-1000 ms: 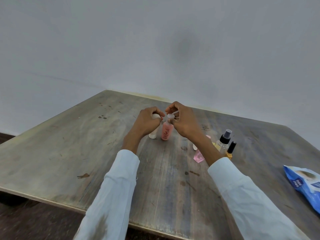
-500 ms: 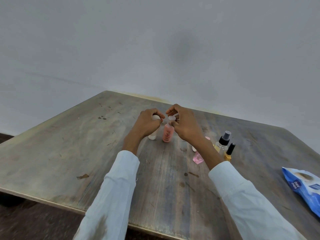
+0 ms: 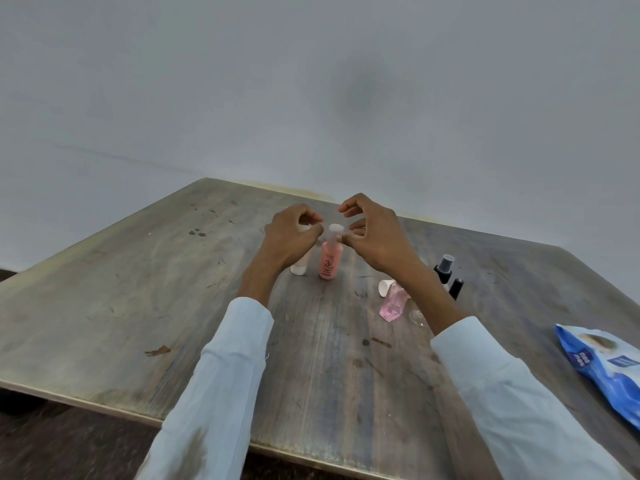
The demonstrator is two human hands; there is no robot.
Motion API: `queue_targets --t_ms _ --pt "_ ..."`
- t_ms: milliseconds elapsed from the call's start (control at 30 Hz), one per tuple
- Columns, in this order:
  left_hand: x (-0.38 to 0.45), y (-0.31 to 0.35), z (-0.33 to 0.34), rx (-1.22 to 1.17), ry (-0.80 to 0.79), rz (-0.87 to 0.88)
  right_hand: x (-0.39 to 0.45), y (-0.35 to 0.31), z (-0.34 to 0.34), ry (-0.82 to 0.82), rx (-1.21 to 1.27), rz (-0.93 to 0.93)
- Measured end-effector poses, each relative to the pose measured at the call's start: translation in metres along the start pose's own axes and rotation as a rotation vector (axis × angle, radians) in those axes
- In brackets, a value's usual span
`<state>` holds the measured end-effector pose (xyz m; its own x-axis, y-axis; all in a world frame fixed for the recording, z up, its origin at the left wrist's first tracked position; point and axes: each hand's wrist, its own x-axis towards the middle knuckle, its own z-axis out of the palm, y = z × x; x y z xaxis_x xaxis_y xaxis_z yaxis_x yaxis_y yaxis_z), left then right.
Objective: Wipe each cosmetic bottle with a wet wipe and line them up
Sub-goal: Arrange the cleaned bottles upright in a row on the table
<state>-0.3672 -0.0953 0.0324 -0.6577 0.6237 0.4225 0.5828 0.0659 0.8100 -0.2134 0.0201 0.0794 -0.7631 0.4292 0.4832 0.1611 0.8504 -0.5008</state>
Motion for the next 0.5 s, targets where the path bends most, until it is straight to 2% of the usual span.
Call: queue_targets --t_ms 67,167,233,333,433,500 --pt "-0.003 0.008 0.003 0.045 0.092 0.099 -0.004 -0.002 -0.013 0.033 -0.007 -0.022" --pt "-0.01 0.029 0.018 0.158 0.302 0.373 -0.016 -0.002 -0.037 0.096 -0.021 -0.048" --pt "-0.017 0.044 0.034 0.201 0.357 0.54 -0.027 0.0 -0.054 0.135 -0.045 -0.056" --pt "-0.032 0.056 0.071 0.193 0.147 0.625 -0.047 0.011 -0.075 0.186 -0.089 -0.026" --pt "-0.042 0.056 0.105 0.205 -0.148 0.539 -0.067 0.023 -0.085 0.177 -0.105 0.033" --pt "-0.043 0.056 0.118 0.229 -0.247 0.48 -0.078 0.034 -0.085 0.165 -0.125 0.073"
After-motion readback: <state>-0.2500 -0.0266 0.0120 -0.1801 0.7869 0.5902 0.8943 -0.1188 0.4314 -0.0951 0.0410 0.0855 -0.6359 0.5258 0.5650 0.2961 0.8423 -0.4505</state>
